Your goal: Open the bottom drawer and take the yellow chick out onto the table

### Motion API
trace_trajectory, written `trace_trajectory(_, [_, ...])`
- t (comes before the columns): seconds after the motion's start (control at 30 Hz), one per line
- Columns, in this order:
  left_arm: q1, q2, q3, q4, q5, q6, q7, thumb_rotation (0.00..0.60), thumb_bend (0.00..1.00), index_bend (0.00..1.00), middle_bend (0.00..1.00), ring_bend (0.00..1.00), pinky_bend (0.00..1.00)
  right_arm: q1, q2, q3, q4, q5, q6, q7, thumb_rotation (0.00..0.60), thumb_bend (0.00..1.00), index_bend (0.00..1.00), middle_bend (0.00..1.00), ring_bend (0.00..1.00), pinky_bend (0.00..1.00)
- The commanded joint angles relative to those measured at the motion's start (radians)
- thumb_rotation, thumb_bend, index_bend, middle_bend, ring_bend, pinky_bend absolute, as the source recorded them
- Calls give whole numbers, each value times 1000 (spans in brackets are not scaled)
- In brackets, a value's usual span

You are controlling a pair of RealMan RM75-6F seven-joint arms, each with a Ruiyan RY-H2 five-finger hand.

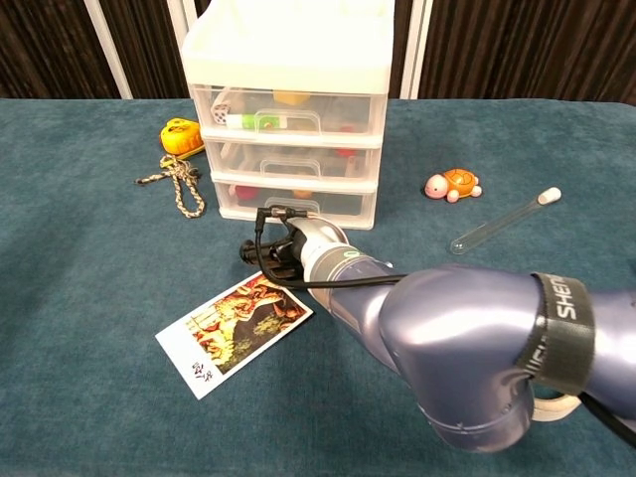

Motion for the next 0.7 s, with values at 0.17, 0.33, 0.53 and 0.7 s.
trace_trajectory(0.17, [-1,1,1,-1,1,-2,-1,600,464,33,0,0,0,4,-2,3,11,-9,-5,9,600,642,27,1000,1000,1000])
trace_trajectory(0.33, [-1,1,0,-2,0,-2,-1,600,464,33,0,0,0,-1,0,-7,8,-18,-17,19,600,642,79,1000,1000,1000])
trace_trajectory(0.53, [-1,3,1,-4,-2,-4,1,600,464,33,0,0,0,-8,6,-20,2,-27,-32,27,600,643,151,1000,1000,1000])
trace_trajectory(0.7, [-1,4,2,-6,-5,-8,4,600,464,34,0,0,0,-16,9,-38,-7,-30,-40,27,600,643,166,1000,1000,1000])
